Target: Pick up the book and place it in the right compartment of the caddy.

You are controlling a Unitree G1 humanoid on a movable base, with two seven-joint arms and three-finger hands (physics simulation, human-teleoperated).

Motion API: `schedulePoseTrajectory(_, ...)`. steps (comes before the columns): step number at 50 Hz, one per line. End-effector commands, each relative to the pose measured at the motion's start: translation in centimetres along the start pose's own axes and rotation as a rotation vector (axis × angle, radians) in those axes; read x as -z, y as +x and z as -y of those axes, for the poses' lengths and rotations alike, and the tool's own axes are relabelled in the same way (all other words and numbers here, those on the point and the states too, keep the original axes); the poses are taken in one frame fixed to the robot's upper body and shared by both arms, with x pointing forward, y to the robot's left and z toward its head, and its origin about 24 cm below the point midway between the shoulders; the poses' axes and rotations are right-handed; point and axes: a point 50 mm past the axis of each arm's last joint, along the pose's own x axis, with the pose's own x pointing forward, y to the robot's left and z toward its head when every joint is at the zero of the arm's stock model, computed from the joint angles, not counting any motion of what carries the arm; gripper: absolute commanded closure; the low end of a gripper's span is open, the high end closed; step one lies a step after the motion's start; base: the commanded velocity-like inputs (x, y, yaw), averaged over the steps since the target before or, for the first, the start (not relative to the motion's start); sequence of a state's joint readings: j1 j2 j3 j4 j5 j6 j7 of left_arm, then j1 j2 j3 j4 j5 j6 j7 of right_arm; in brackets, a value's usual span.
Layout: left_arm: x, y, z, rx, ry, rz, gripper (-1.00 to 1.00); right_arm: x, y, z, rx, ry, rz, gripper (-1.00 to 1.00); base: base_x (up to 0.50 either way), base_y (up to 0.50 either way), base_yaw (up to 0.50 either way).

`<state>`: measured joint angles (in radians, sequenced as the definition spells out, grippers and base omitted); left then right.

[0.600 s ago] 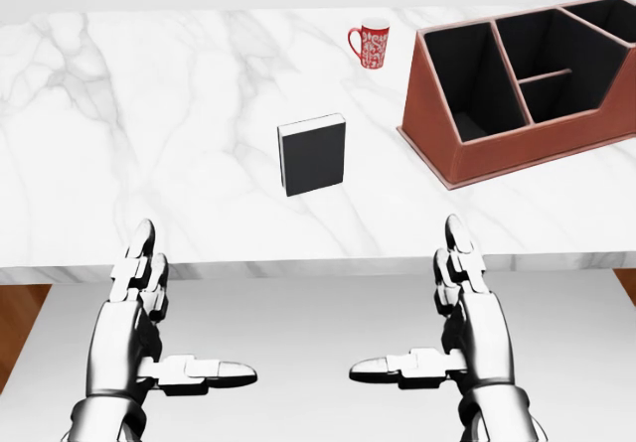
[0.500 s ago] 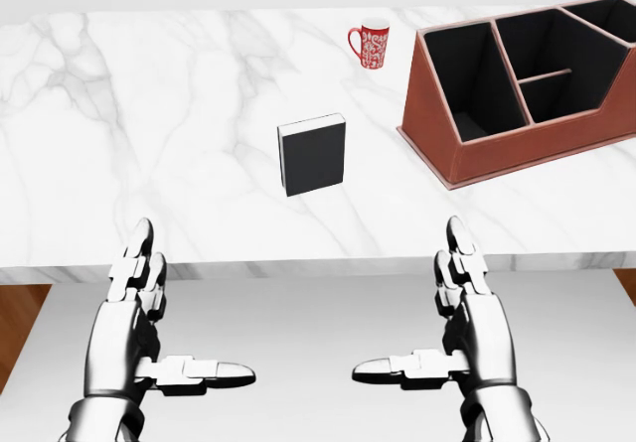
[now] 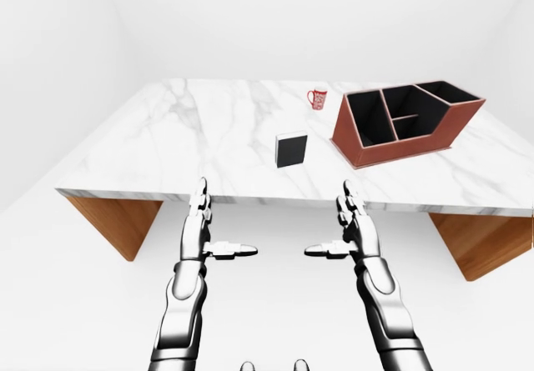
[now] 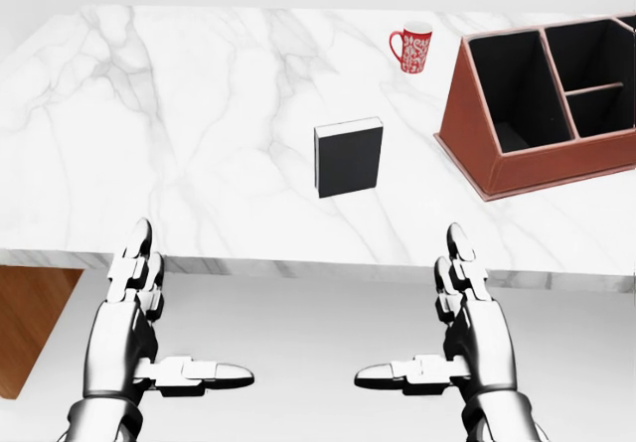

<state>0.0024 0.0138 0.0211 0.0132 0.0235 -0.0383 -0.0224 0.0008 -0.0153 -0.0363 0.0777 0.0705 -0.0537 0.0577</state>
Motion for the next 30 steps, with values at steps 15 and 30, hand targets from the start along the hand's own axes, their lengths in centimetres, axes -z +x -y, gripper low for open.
schedulePoseTrajectory(15,0.33,-0.03,0.03,-0.003,0.013,-0.005,-1.00,0.23,-0.11,-0.10,0.000,-0.016,0.008,-1.00,0.08,0.01,0.50)
schedulePoseTrajectory(30,0.08,0.05,0.01,-0.005,0.005,0.003,-1.00,-0.07,-0.22,-0.61,-0.020,-0.045,0.023,-1.00,0.05,0.02,0.26)
